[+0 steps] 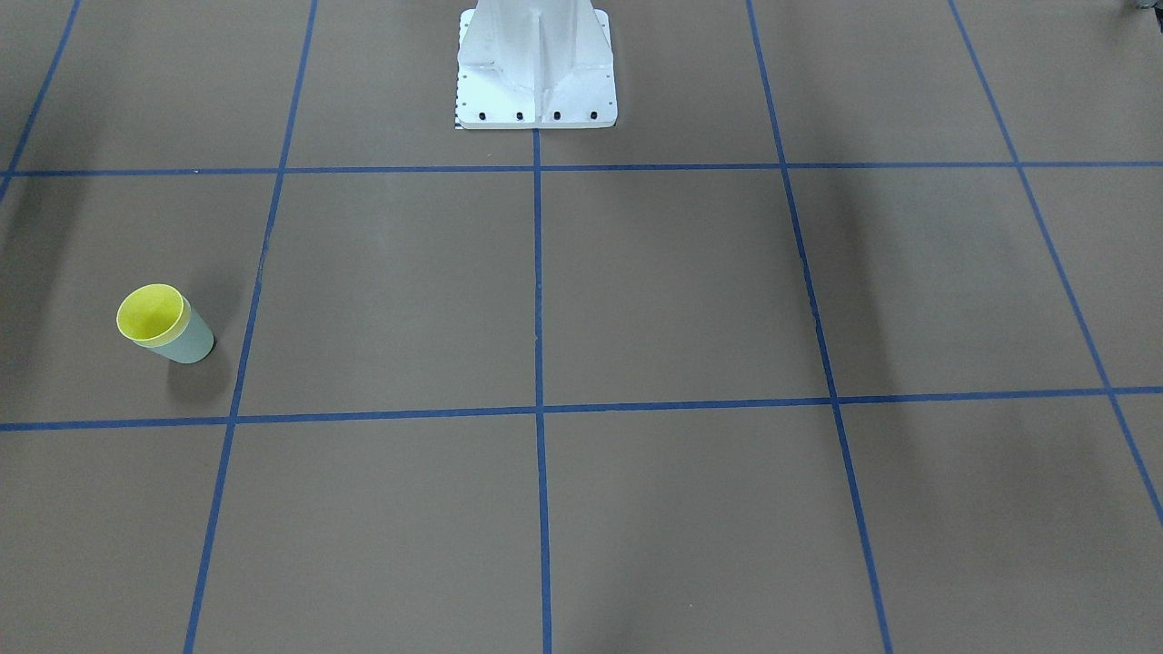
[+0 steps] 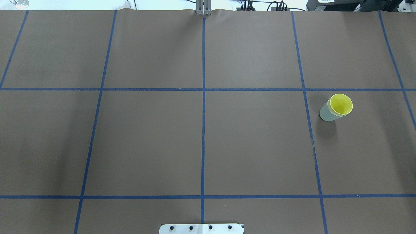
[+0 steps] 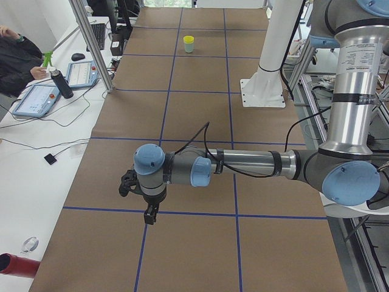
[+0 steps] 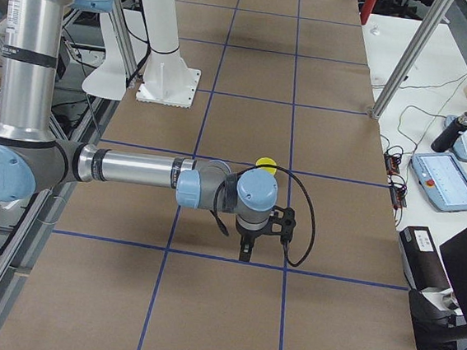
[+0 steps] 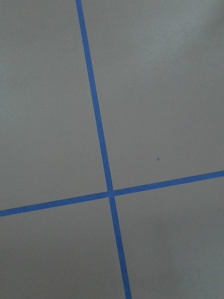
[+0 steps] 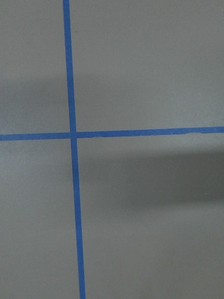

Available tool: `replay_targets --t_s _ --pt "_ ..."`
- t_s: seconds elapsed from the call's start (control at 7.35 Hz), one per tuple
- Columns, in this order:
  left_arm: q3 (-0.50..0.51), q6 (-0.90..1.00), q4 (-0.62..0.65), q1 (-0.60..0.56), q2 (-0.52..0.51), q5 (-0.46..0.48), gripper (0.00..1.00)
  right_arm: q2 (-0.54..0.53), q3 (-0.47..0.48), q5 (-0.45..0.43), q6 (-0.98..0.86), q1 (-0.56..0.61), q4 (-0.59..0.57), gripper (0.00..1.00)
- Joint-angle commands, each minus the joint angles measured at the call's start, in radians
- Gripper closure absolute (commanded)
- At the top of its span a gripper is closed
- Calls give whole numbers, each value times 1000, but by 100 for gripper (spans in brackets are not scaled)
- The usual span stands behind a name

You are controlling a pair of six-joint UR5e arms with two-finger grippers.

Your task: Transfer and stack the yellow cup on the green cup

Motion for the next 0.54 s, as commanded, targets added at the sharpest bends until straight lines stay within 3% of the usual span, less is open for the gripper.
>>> replay_targets --t_s 0.0,0.41 --pt "1 1 -1 0 0 -1 0 2 0 -2 0 0 2 1" --pt "1 1 -1 0 -6 -1 0 1 0 -2 2 0 2 1"
